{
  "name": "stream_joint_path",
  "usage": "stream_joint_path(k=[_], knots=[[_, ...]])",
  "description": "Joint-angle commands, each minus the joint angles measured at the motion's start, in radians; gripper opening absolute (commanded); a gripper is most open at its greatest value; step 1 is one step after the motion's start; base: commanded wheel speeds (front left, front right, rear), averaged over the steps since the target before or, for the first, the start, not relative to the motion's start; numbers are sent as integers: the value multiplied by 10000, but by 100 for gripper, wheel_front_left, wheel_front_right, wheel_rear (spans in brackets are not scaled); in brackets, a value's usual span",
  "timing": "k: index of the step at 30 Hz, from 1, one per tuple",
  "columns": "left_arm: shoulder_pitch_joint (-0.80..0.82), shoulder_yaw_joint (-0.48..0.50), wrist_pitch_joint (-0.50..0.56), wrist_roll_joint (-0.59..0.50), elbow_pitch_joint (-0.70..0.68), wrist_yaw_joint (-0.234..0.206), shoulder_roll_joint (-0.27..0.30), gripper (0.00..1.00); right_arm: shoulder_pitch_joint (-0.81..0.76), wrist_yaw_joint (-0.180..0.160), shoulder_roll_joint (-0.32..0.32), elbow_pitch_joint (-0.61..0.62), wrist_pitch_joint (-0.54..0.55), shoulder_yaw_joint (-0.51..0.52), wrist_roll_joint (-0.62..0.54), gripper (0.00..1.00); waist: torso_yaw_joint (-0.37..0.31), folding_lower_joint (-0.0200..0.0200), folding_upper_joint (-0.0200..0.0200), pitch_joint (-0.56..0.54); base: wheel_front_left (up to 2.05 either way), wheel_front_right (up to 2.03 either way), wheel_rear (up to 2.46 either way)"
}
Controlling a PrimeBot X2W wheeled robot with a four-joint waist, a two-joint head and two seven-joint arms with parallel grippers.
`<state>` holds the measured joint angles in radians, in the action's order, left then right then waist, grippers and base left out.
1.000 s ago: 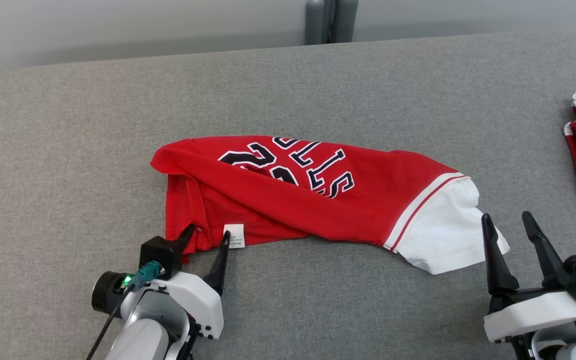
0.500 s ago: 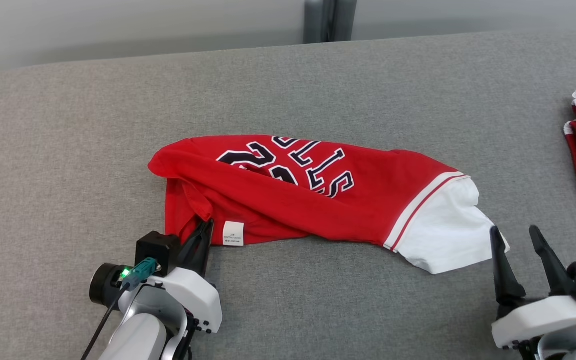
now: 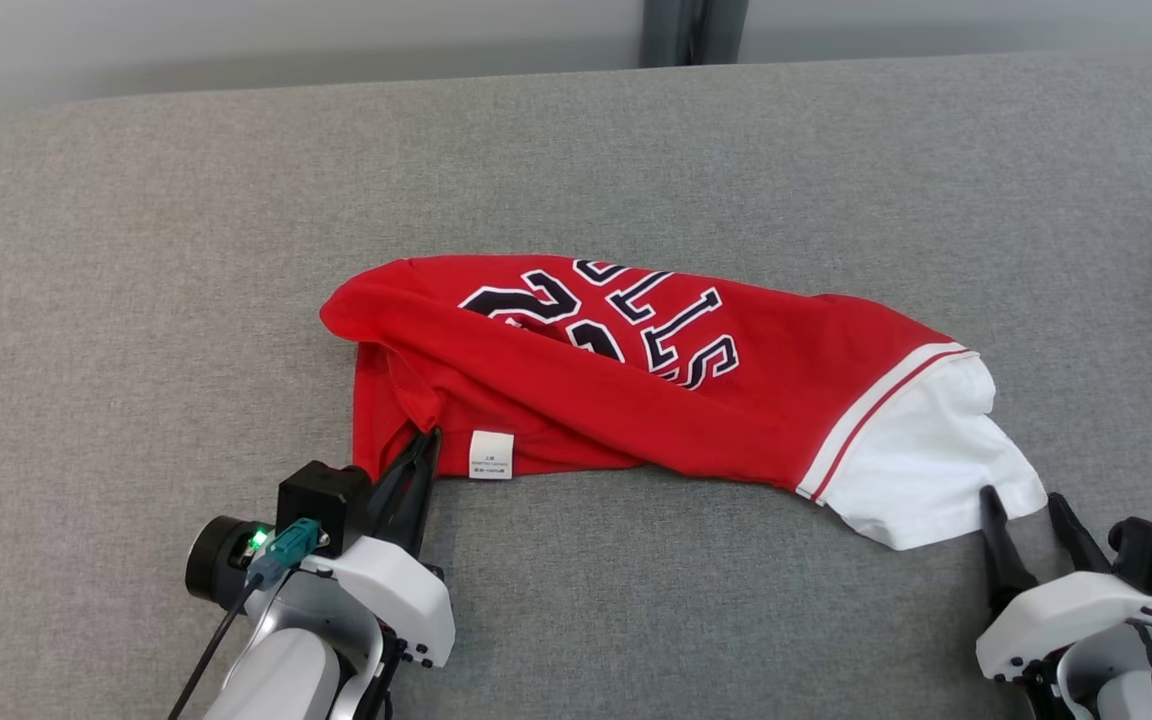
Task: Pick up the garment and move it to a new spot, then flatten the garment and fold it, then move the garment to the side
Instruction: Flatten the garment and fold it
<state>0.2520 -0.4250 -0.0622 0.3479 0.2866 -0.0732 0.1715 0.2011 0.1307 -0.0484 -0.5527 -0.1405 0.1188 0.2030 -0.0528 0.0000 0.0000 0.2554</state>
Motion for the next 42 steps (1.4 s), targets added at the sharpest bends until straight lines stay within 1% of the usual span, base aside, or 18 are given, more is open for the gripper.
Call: stream_joint_path(k=[1,2,3,6,8,13,17,22,25,26,27,32,34,38,42], knots=[[20,0,-16,-10,-47,-32,38,0,67,1,-51,-208,46,-33,29,49,29,0,0,15,0,0,0],[29,-8,-39,-8,-76,-25,45,0,136,1,-44,-431,2,-72,88,20,51,0,0,17,0,0,0],[36,-16,-61,-5,-113,-33,49,0,189,1,-30,-614,-30,-103,151,0,68,0,0,12,0,0,0],[19,-12,-150,-5,-265,-62,73,0,270,-1,-81,-946,-225,-136,365,0,98,0,0,-15,0,0,0],[-9,21,-233,3,-401,-77,128,0,334,-2,-173,-913,-473,-159,517,0,100,0,0,-61,0,0,0],[-67,181,-304,-50,-1004,-189,401,0,516,-1,-430,40,-950,-115,735,0,49,0,0,-237,0,0,0],[47,374,-119,-155,-1710,-332,796,0,767,-1,-656,1241,-962,-119,772,0,-36,0,0,-401,0,0,0],[463,611,283,-311,-2693,-354,1347,0,1244,-1,-918,2966,-483,7,698,0,-44,0,0,-698,0,0,0],[888,765,532,-167,-3213,-219,1542,0,1552,-1,-1093,4100,-97,172,578,0,-11,0,0,-917,0,0,0],[1098,843,593,-146,-3388,-160,1609,0,1696,-1,-1127,4493,28,218,581,0,-10,0,0,-983,0,0,0],[1516,947,740,-186,-3694,-139,1742,0,1965,-1,-1221,5234,321,315,487,0,-13,0,0,-1136,0,0,0],[2808,1316,1098,-227,-4403,-92,1993,0,2836,-1,-1463,6728,1049,611,357,0,-30,0,0,-1423,0,0,0],[3305,1447,1210,-220,-4580,-82,2055,0,3186,-1,-1554,7097,1319,626,363,0,-38,0,0,-1465,0,0,0],[3941,1556,1305,-60,-4635,-18,2026,0,3711,1,-1629,7364,1636,540,506,0,-82,0,0,-1417,0,0,0],[4781,1741,1375,149,-4359,32,1921,0,4549,1,-1774,7105,1910,379,754,0,-143,0,0,-1017,0,0,0]])
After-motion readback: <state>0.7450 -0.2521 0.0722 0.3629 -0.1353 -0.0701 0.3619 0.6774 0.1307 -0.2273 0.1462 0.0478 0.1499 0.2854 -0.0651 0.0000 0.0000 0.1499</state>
